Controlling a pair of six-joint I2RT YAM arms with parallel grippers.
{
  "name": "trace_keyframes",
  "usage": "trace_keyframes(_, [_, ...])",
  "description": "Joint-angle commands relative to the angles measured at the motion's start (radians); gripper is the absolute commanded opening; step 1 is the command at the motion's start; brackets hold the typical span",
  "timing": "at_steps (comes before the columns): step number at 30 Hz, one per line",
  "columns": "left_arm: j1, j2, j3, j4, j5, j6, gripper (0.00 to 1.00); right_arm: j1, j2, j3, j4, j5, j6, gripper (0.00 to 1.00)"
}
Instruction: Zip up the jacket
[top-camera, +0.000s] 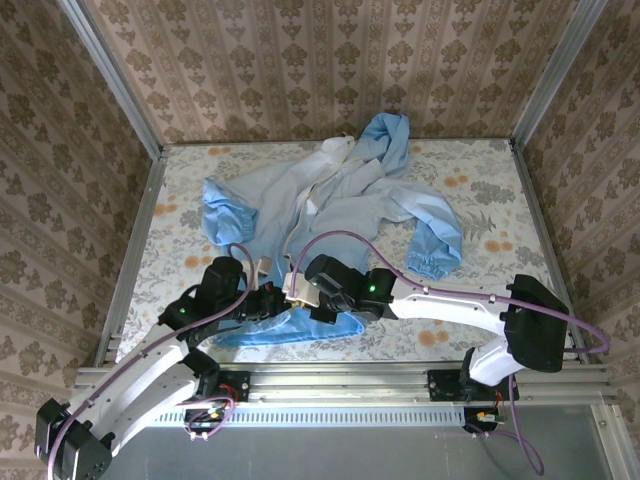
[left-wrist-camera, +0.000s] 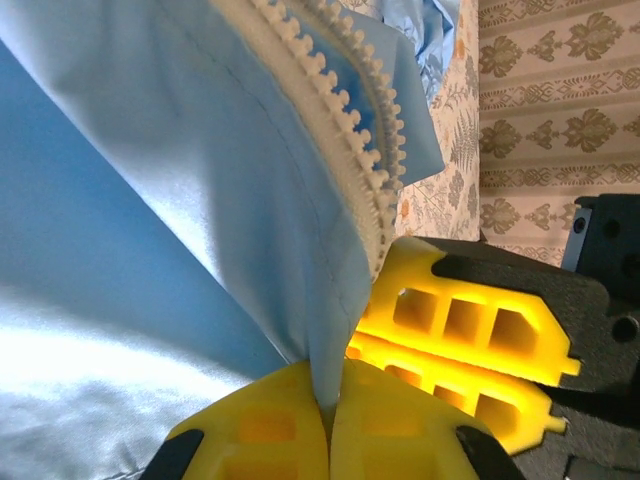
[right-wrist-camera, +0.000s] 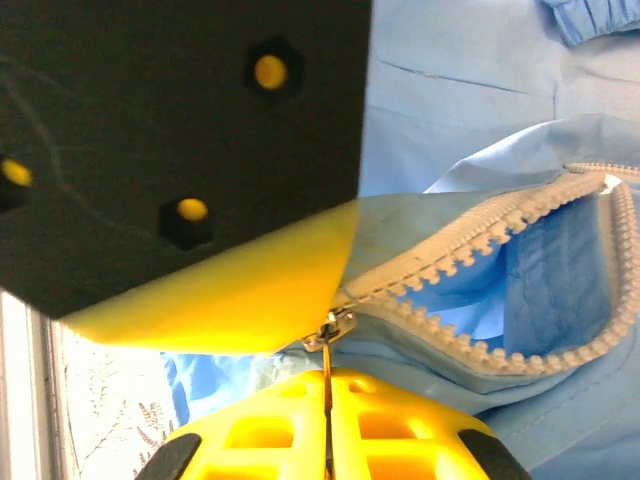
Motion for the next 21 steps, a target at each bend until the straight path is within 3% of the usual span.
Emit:
trace_keyframes(1, [0.007,-0.018,0.032,-0.032,0.052,0.037,0.00,0.002,-0.032,-0.013,0.037,0.042,-0.014,0.04])
trace_keyframes(8, [0.021,-0.042,0.014,-0.052,0.071,0.054,0.00,0.002,-0.034,-0.021,0.055,0.044,-0.012,0.01])
trace_keyframes(21, [0.025,-0.051,-0.009,-0.025,0.119,0.051,0.00,0.002,0.006,-0.007,0.106,0.029,-0.048,0.14])
